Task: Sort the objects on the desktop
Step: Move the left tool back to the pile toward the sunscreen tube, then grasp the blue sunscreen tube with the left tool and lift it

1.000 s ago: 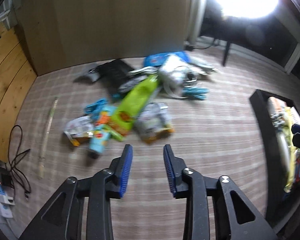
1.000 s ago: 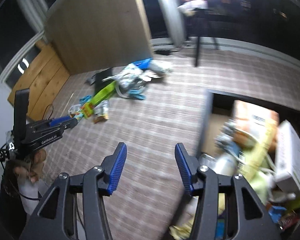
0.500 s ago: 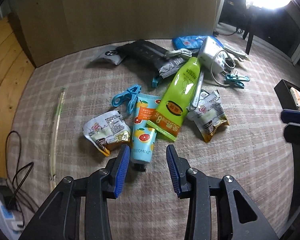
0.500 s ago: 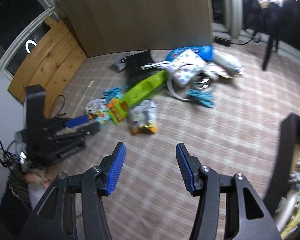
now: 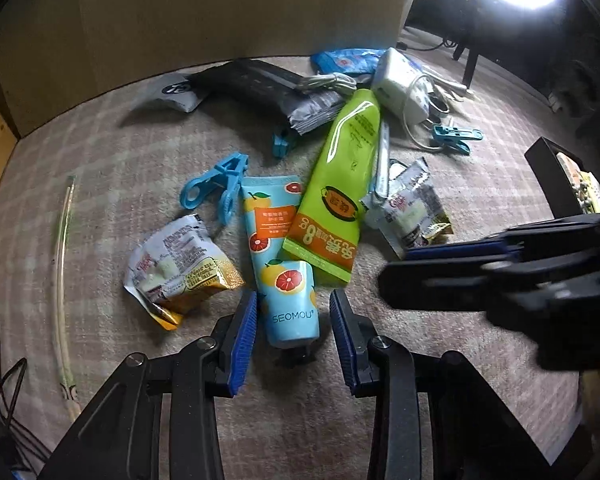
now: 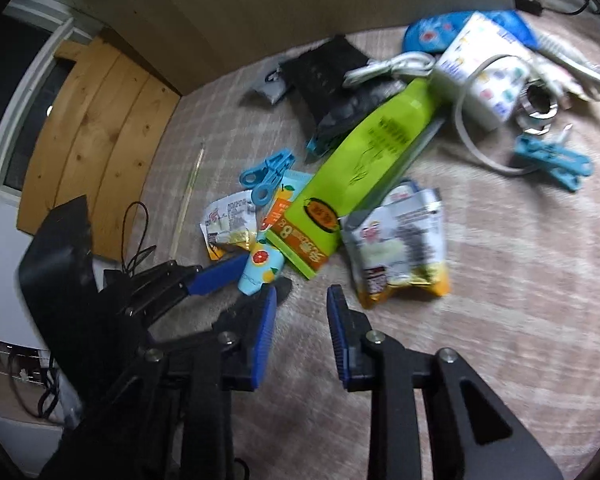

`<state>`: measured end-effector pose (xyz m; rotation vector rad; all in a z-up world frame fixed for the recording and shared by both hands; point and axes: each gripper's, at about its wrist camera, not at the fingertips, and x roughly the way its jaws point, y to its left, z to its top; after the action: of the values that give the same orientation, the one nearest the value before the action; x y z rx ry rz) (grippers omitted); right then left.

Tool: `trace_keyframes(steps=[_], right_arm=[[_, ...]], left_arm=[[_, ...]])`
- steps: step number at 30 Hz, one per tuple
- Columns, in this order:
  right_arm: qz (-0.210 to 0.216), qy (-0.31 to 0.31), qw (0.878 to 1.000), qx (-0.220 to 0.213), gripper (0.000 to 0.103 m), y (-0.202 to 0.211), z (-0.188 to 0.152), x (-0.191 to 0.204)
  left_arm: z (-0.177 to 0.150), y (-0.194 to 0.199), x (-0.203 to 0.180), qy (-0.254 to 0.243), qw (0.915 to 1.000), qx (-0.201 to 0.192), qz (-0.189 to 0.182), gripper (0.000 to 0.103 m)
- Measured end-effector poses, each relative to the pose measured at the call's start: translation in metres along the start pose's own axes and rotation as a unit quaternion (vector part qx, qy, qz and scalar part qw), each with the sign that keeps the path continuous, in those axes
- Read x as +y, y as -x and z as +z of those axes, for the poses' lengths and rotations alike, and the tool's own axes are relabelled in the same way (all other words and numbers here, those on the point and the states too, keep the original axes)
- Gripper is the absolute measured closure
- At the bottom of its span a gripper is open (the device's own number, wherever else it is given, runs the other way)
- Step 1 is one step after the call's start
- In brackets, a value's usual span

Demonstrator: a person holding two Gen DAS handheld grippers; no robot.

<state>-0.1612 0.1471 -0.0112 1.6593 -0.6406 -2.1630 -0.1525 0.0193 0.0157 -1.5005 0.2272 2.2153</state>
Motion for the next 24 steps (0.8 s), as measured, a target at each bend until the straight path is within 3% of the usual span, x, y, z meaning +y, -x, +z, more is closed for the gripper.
trace_keyframes(steps=[5,14,20,24], right_arm=[[0.002,-0.011,1.0,0.014,0.083,-0.02,0.007,0.003],[0.007,-0.025,1.0,0.013,0.083,-0.029,0.016,0.005],[0.013,-0.035,0.999,0.026,0.082,-0.025,-0.002,-0.002],[0.013,-0.026,0.999,0.03,0.077,-0.025,-0.012,0.001]], left_arm=[[-0.003,0.001,-0.002,0.003,0.9999,-0.004,-0.009,0.077],[-0.009,0.003,-0.001,0.038,0.9988,-0.015,-0.025,0.077],[-0.027,0.009,-0.009,0.072,0.9962,-0.02,-0.044,0.078],[-0.038,0.013,-0.019,0.081,0.9958,-0.025,-0.033,0.077]])
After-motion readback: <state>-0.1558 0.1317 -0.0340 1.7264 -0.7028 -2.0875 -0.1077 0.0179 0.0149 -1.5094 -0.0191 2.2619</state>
